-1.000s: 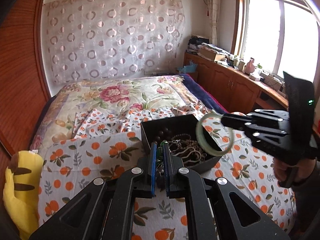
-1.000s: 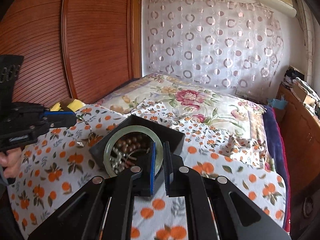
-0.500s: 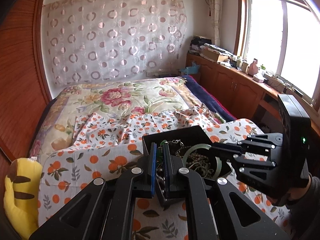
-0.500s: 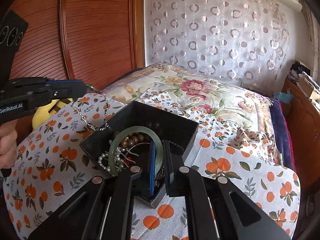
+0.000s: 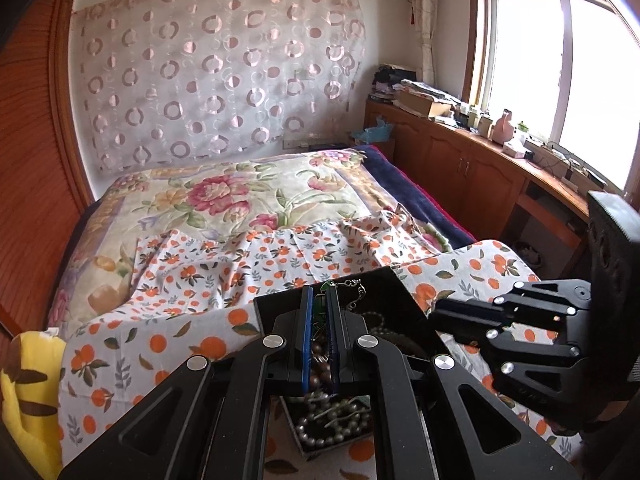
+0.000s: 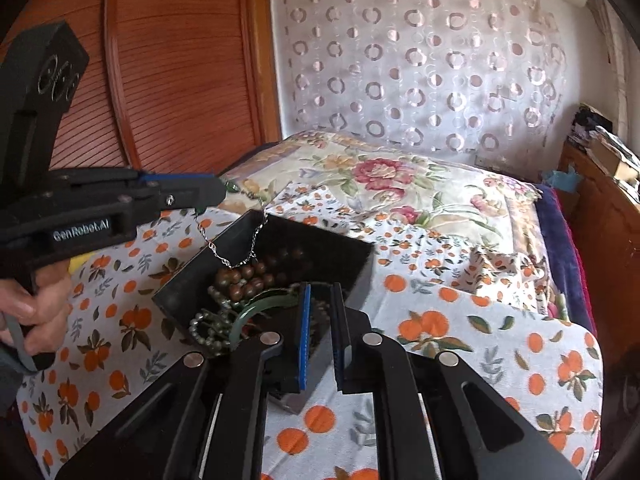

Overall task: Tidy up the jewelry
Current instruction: 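Lower the pendant and jade bangle into the black box while opening both tools, then withdraw both open tools from the box toward the gold ring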

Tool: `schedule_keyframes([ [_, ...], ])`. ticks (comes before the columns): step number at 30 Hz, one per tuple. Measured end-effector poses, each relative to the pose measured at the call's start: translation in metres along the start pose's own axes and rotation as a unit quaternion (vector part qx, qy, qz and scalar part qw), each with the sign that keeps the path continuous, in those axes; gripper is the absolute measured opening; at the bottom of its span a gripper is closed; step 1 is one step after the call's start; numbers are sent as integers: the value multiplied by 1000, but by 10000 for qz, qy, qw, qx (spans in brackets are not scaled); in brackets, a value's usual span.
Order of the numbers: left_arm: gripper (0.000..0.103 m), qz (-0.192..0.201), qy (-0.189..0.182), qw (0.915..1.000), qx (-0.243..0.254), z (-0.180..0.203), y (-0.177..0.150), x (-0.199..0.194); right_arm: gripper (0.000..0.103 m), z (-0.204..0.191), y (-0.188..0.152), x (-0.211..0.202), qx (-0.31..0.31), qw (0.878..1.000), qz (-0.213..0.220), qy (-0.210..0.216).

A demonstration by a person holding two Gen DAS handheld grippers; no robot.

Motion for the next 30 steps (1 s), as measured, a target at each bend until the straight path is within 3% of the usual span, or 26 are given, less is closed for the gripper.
schedule_keyframes([
  [9,6,-12,-46,10000,84,9,8,7,12,13,5,-7,128,9998,64,-140],
  [14,14,-45,-42,10000,54,7,2,3,12,14,9,-14,87,9998,92,-167],
  [20,35,-52,-83,9999,45,0,-18,-19,12,6,11,-28,54,9999,113,-111],
  [23,58,-63,-45,10000,35,-5,-30,-31,12,-3,2,-35,-22,10000,34,-79],
  [27,78,-136,-15,9999,13,-14,-54,-46,27,-17,-17,-41,-37,9999,-93,-37],
  [30,85,-273,7,9996,-8,-21,-72,-51,27,-25,-34,-43,-29,9997,-233,-63],
])
Point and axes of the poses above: each gripper's, at about its wrist camera, not at the fingertips, and x roughly the way its jaws point, z to its right, y to its top, the point moved 10 cm from there along x, roughly the way its jaws point, and after that the axes turned 13 degrees about -x, right-handed, at the moved point
